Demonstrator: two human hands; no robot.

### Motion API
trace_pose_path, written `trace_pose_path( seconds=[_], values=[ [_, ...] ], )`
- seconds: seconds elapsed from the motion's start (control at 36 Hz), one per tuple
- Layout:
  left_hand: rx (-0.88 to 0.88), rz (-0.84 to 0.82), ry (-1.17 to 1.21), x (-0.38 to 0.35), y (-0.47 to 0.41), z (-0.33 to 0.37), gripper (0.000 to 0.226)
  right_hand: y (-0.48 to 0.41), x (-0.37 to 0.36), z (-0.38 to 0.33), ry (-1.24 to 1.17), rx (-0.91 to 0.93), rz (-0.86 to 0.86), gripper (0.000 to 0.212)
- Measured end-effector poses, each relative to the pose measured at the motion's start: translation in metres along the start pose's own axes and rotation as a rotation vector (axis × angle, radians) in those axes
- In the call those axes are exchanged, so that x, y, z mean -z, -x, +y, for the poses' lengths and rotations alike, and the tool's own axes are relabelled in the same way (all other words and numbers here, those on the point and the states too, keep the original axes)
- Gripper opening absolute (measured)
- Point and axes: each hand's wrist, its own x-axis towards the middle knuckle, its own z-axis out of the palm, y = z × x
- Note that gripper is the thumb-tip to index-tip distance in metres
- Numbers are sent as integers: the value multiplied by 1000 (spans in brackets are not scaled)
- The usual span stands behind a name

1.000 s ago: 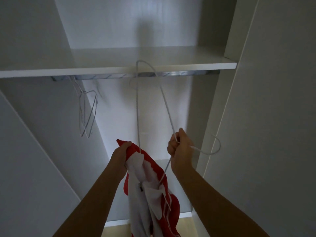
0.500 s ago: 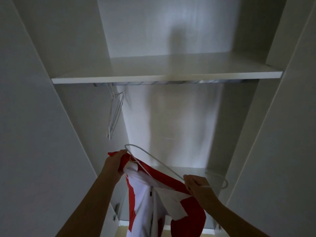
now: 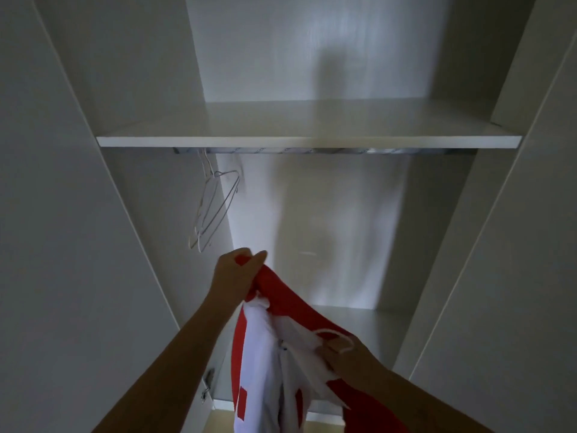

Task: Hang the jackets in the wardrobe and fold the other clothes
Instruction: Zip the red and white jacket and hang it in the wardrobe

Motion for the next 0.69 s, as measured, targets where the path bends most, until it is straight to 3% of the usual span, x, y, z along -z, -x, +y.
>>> trace_pose_path(
  seconds=[0.08, 0.19, 0.28, 0.36, 0.47, 0.56, 0.58, 0.64, 0.69],
  values=[
    [-24, -55, -33, -11, -1, 16, 45, -21, 13, -14, 131, -54, -2, 17],
    [1, -138, -136, -7, -1, 6, 40, -38, 56, -44, 147, -50, 88, 39],
    [64, -368, -369, -6, 5, -10, 26, -39, 84, -63, 68, -10, 58, 37],
    [95, -528, -468, -12, 5, -24, 37, -38, 96, -73, -13, 18, -47, 29],
    [214, -524, -77, -23, -1, -18, 17, -40, 96, -71, 116, 84, -91, 25],
    [281, -575, 295, -28, -8, -16, 21, -45, 102, -62, 163, 75, -4, 22],
    [315, -556, 320, -31, -11, -18, 23, -47, 105, -60, 163, 72, 40, 21],
    [291, -486, 128, -42, -28, -25, 20, -56, 116, -58, 155, 57, 141, 22],
    [156, -422, -178, -52, -45, -31, 9, -62, 124, -58, 156, 45, 190, 26]
  ],
)
